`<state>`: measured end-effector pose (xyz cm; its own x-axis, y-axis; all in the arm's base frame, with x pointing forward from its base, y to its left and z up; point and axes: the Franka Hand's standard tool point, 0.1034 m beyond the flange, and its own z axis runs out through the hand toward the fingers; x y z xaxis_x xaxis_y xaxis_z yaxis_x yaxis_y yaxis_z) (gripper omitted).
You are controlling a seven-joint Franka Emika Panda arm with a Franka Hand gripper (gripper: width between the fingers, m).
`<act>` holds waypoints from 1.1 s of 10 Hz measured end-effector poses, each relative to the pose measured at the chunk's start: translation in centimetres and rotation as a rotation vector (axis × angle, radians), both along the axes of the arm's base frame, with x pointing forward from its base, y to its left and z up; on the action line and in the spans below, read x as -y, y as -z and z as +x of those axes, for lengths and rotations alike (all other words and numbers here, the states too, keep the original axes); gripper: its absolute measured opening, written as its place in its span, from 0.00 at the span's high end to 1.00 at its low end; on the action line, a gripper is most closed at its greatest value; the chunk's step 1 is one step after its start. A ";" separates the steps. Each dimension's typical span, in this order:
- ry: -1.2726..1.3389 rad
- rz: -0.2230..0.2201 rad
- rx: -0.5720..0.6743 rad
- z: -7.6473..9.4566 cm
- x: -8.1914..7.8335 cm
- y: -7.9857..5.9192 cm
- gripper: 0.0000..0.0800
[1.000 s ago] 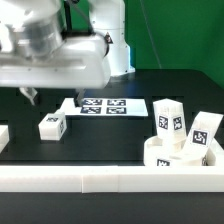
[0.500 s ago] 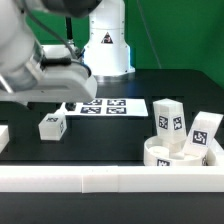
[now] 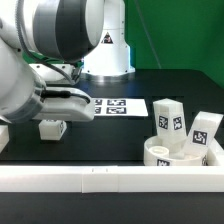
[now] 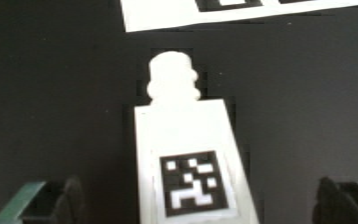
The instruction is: Assemble stool
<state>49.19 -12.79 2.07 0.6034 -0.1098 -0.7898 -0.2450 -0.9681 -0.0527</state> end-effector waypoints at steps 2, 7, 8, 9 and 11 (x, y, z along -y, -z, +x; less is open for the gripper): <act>-0.009 0.003 0.016 -0.3 -0.1 1.0 0.19; -0.008 -0.018 0.041 -0.2 -0.3 1.2 0.57; -0.008 -0.017 0.045 0.0 -0.3 0.9 0.58; -0.004 -0.017 0.054 0.4 -0.4 -0.1 0.58; 0.035 -0.049 0.048 1.7 -1.9 -3.6 0.58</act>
Offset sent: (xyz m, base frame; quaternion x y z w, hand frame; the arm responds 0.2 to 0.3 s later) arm -0.0096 0.0102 -0.0194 0.0069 0.0313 0.0184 0.9993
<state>50.87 -10.89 5.65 0.6354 -0.1690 -0.7535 -0.2772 -0.9606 -0.0183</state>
